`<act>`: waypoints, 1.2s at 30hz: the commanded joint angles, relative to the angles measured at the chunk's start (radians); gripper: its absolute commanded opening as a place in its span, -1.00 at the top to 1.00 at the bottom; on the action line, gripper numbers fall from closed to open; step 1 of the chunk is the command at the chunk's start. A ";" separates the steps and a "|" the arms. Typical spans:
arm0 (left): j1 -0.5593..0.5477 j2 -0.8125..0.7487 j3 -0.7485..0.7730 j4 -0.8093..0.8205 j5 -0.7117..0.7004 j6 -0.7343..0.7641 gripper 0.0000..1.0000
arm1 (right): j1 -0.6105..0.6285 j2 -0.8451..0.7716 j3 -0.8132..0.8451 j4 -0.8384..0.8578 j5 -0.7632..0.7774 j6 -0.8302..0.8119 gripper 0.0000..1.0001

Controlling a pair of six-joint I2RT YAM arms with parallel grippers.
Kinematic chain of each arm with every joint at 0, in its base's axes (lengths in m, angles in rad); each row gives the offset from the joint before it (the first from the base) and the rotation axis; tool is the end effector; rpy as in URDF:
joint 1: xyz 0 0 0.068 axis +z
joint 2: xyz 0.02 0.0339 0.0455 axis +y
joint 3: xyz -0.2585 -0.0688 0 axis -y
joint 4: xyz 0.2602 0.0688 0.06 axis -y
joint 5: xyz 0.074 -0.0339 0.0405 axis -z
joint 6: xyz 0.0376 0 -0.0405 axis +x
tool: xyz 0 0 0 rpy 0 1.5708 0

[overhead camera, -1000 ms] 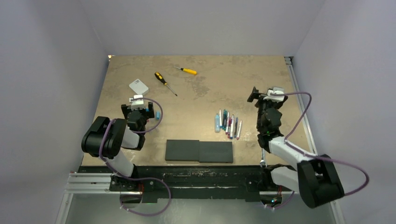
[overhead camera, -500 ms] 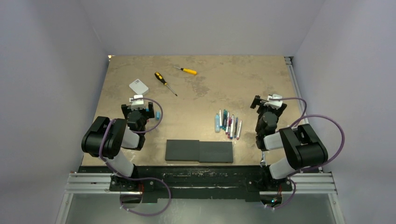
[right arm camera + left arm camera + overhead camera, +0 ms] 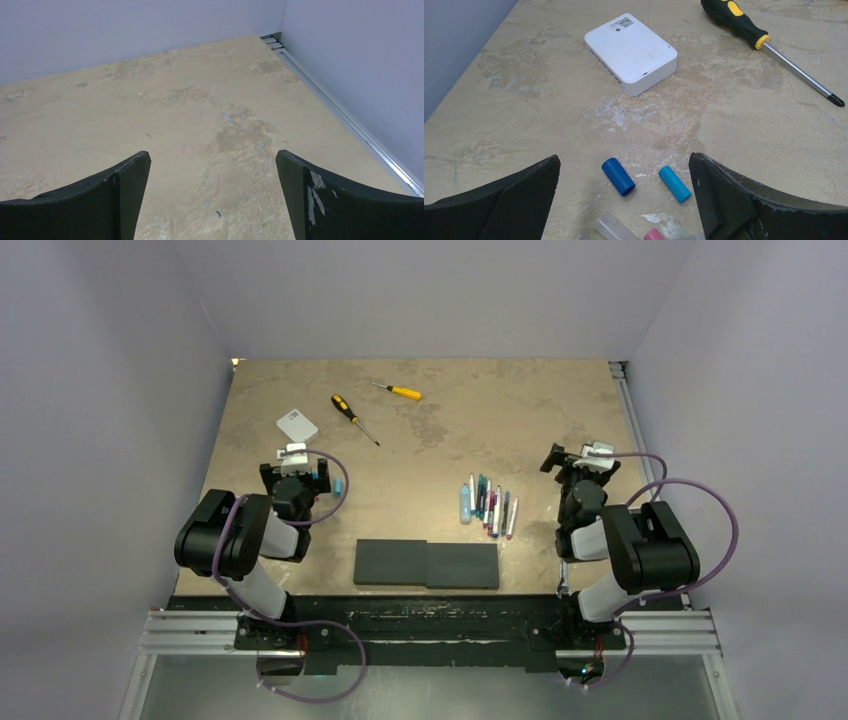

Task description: Open the pen caps

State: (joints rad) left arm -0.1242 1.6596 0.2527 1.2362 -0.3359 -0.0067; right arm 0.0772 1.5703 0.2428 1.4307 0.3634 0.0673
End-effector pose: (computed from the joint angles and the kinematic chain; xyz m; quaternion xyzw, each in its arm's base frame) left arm 0.2521 -0.0190 0.1055 -0.0632 0.7591 0.0860 0.6422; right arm 0.2496 0.0059 0.1452 0.1309 0.6593 -0.0680 0.7372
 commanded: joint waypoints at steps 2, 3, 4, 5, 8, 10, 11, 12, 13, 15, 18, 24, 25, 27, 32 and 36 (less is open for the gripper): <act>0.008 0.000 0.016 0.041 0.014 -0.015 -0.98 | -0.002 0.005 0.011 0.111 0.013 -0.019 -0.98; 0.008 0.000 0.017 0.041 0.014 -0.015 -0.99 | -0.001 -0.003 0.011 0.095 0.008 -0.006 -0.98; 0.007 0.000 0.017 0.041 0.014 -0.015 -0.99 | -0.001 -0.005 0.012 0.081 0.004 0.010 -0.98; 0.008 0.000 0.017 0.040 0.014 -0.014 -0.98 | -0.002 -0.001 0.011 0.100 0.004 -0.008 -0.98; 0.008 0.000 0.017 0.042 0.014 -0.014 -0.99 | -0.001 0.001 0.010 0.104 0.003 -0.018 -0.98; 0.007 0.000 0.017 0.041 0.014 -0.015 -0.99 | 0.000 0.002 0.010 0.103 0.003 -0.017 -0.98; 0.008 0.000 0.017 0.042 0.014 -0.014 -0.99 | 0.000 0.001 0.010 0.103 0.003 -0.019 -0.98; 0.007 0.000 0.016 0.041 0.014 -0.014 -0.99 | -0.002 0.001 0.010 0.103 0.002 -0.018 -0.98; 0.008 0.000 0.017 0.041 0.014 -0.014 -0.98 | -0.001 0.002 0.010 0.103 0.003 -0.019 -0.98; 0.008 0.000 0.017 0.041 0.014 -0.014 -0.99 | -0.001 0.002 0.010 0.102 0.003 -0.018 -0.98; 0.008 0.000 0.017 0.041 0.014 -0.015 -0.99 | -0.001 0.002 0.010 0.102 0.003 -0.017 -0.98; 0.008 0.000 0.019 0.040 0.014 -0.015 -0.98 | -0.001 0.001 0.010 0.103 0.002 -0.018 -0.98; 0.008 0.000 0.017 0.041 0.014 -0.014 -0.99 | -0.001 0.001 0.010 0.103 0.003 -0.018 -0.98; 0.008 0.000 0.018 0.042 0.014 -0.015 -0.99 | -0.002 0.002 0.010 0.103 0.003 -0.017 -0.98; 0.008 0.000 0.019 0.038 0.014 -0.016 -0.99 | -0.001 0.002 0.010 0.103 0.002 -0.018 -0.98; 0.008 0.000 0.019 0.040 0.014 -0.015 -0.98 | -0.001 0.002 0.010 0.103 0.002 -0.018 -0.98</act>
State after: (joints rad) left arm -0.1242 1.6596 0.2527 1.2362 -0.3359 -0.0071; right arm 0.0772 1.5711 0.2428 1.4815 0.3607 0.0669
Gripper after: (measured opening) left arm 0.993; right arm 0.987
